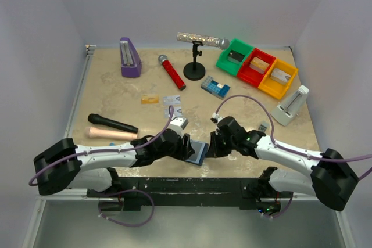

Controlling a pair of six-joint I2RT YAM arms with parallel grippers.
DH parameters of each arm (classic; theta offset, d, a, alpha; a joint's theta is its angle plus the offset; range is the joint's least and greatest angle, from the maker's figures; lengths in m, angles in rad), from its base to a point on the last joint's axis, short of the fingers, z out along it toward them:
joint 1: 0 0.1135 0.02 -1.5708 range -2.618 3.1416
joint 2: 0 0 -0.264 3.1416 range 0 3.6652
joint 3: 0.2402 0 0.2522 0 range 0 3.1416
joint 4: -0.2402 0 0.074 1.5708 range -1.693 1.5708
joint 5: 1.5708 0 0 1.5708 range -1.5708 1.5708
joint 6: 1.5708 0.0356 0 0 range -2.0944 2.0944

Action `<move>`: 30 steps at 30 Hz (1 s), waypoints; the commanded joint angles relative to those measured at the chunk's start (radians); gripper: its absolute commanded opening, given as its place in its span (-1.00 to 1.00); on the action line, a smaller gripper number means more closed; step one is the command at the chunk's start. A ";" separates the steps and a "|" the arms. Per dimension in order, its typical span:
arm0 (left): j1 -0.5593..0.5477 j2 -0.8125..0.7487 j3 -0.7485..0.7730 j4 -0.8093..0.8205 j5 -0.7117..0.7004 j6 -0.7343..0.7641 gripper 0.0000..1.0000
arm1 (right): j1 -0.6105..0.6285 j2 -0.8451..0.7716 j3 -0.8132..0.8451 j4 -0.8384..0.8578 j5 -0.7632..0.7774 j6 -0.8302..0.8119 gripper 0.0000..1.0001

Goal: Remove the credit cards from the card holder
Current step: Remove the credit card from the card holder.

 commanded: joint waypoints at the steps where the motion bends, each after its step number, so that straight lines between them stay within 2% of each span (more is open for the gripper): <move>1: -0.013 0.029 0.071 0.026 -0.020 0.049 0.07 | 0.007 -0.037 0.044 0.003 -0.035 -0.023 -1.00; 30: -0.027 0.182 0.146 0.008 0.017 0.058 0.03 | 0.007 -0.098 0.037 0.002 -0.050 -0.035 -1.00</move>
